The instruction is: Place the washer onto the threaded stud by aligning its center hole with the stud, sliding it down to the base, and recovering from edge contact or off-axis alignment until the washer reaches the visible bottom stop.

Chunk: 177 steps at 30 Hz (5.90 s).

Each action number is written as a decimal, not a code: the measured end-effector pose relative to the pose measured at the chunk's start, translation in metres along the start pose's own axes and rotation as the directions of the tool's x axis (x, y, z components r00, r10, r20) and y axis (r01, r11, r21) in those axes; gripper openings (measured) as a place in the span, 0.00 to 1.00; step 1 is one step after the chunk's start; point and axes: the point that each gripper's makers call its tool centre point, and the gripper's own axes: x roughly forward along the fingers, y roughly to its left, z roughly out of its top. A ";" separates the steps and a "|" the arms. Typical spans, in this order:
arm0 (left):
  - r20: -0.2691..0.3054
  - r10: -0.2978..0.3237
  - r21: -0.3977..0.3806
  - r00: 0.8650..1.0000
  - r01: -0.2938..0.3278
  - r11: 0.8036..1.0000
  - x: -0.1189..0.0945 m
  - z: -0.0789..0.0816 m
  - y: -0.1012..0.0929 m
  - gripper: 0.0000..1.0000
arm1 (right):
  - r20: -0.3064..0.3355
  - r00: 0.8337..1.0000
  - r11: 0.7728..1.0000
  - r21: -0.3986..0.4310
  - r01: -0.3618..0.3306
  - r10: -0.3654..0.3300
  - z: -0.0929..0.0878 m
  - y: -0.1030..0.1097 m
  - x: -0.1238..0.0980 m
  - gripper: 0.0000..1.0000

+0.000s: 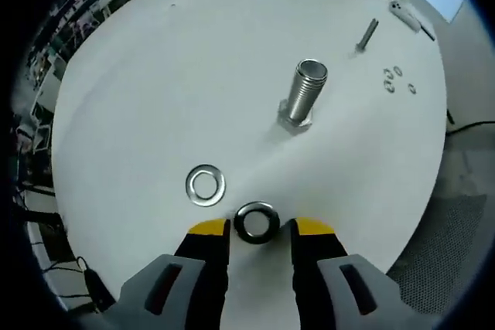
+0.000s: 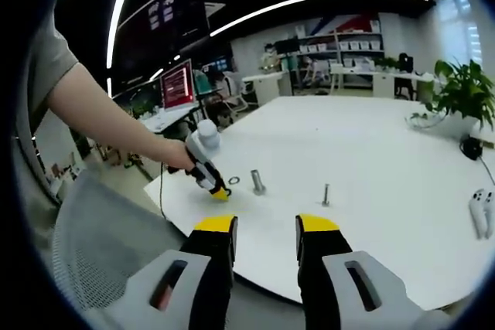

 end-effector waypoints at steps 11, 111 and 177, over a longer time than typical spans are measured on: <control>-0.056 0.001 0.025 0.998 0.001 1.000 0.000 -0.003 -0.005 0.21 | -0.003 1.000 1.000 -0.002 -0.001 0.001 -0.001 0.000 0.000 0.32; 0.030 -0.043 0.357 0.999 0.029 0.934 -0.023 0.103 -0.035 0.19 | -0.004 1.000 1.000 -0.011 0.016 -0.016 -0.001 -0.004 0.000 0.29; -0.030 -0.009 0.060 1.000 0.010 0.998 0.002 0.029 0.035 0.26 | -0.017 0.998 0.998 -0.001 0.057 -0.057 -0.004 -0.012 -0.002 0.29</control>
